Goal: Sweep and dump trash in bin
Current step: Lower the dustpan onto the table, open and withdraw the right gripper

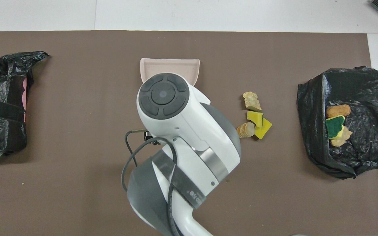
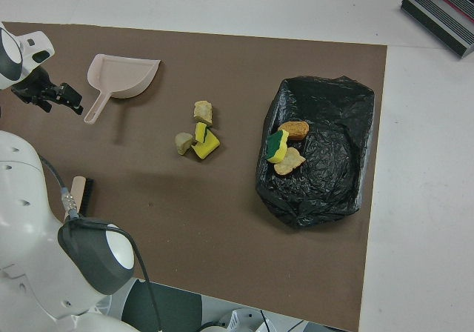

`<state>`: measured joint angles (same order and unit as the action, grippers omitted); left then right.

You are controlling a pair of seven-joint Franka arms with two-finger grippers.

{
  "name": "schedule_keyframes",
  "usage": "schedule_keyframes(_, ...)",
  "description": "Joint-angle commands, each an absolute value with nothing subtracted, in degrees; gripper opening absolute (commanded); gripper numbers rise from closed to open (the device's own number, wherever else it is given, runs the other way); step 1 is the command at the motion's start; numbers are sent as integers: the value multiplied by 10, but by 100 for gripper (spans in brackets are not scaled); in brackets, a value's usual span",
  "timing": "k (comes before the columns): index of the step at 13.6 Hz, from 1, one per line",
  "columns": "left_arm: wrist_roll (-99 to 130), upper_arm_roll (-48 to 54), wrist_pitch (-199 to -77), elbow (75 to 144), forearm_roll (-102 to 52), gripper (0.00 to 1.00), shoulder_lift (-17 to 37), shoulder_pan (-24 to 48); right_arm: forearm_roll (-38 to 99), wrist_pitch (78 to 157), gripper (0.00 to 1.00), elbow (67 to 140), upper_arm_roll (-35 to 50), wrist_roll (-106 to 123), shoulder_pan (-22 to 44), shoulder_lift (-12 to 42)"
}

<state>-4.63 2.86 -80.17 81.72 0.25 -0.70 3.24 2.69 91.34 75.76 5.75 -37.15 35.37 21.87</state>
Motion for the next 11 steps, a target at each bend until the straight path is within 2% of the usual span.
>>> schedule_keyframes(1,-47,34,-818,837,0,100,-22,25,89,954,100,936,57,-373,372,114)
schedule_keyframes(4,-47,35,-880,848,-2,100,-12,32,129,1077,100,1164,57,-371,416,-10)
schedule_keyframes(5,-46,35,-895,855,-2,100,-8,34,152,1107,100,1213,57,-373,425,-37)
schedule_keyframes(9,-8,43,-980,880,-2,100,39,82,178,1151,100,1289,57,-374,479,-50)
schedule_keyframes(11,8,43,-1038,909,-2,100,52,116,181,1204,100,1327,57,-378,510,-45)
